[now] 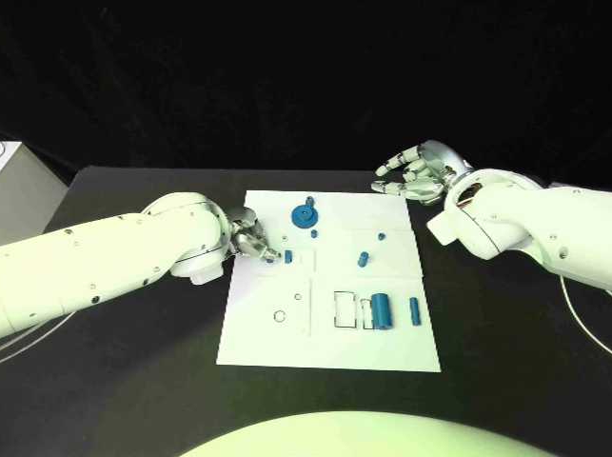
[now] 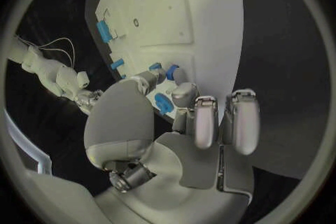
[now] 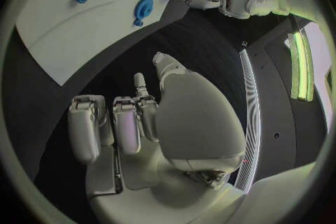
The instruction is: Assemble the parts on the task board
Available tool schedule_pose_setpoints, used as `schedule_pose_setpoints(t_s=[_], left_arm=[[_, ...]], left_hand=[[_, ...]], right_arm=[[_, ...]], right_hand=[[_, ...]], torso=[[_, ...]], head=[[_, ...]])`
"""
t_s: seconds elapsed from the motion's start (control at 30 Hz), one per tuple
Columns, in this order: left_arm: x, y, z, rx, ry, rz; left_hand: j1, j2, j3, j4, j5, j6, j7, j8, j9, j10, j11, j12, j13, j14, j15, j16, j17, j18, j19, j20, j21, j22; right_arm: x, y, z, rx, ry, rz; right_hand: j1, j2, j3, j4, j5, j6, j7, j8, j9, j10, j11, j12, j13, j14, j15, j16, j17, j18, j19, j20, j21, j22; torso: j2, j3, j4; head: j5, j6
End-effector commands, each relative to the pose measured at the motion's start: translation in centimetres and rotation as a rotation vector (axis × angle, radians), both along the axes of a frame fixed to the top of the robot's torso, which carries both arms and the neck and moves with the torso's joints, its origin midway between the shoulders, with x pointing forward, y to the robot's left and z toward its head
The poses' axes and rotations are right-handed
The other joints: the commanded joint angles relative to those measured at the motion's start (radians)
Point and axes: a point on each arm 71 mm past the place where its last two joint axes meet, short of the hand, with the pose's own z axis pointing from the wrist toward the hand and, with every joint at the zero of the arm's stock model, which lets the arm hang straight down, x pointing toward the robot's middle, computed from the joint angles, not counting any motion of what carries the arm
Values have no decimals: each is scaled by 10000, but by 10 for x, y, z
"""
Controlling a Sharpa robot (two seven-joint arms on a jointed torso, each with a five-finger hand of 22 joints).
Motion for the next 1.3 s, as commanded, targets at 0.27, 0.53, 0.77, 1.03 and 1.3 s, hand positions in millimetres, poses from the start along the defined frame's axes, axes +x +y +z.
schedule_pose_setpoints(t_s=[0.27,0.53,0.77,1.03,1.3], left_arm=[[-3,1,0,6,11,-42],[-4,3,5,-288,-252,137],[-4,4,9,-586,-404,242],[-5,6,17,-1014,-625,320],[0,3,37,-3656,-1090,696]], left_hand=[[-1,31,-741,503,-201,23,74,-48,4,-83,37,-111,-106,1075,-49,33,2635,-118,227,-70,-14,1312],[2,117,-1087,843,-277,-17,89,-24,24,-149,52,-199,-247,1073,-38,29,2628,-111,211,-64,-33,1286],[-66,163,-1205,872,-292,-31,96,-16,29,-162,58,-214,-275,1070,-33,24,2619,-107,202,-61,-43,1272],[31,266,-1239,842,-241,-67,88,-14,34,-204,54,-265,-353,1060,-33,4,2584,-87,153,-58,-88,1194],[590,362,-1648,849,-112,-1393,694,-514,-169,-2396,596,-2358,-3142,526,420,-885,1183,383,-1212,230,-1368,-812]], right_arm=[[0,1,0,-55,-84,175],[0,2,0,-55,-68,188],[0,2,-1,-50,-48,194],[0,2,-2,-51,-39,188],[0,1,-2,-49,-66,157]], right_hand=[[-115,-5,26,22,-18,-92,8,33,-4,101,51,-62,1700,833,46,-56,1622,75,650,66,-51,2071],[-131,-5,27,26,-36,-97,8,35,-5,98,52,-65,1697,831,47,-60,1613,75,650,67,-54,2070],[-131,-5,27,26,-36,-97,8,35,-5,98,52,-65,1697,831,47,-60,1613,75,650,67,-54,2070],[-148,1,32,28,-46,-102,8,38,-6,98,52,-65,1696,827,47,-67,1596,82,637,67,-81,2052],[-159,4,37,28,-51,-105,8,41,-6,88,53,-76,1686,826,47,-69,1590,86,630,67,-98,2042]], torso=[[2,-8,-3],[-13,2,3],[-1,2,-6],[-3,10,4],[-2,8,-12]], head=[[-18,25],[-17,29],[-26,41],[-27,54],[-48,90]])
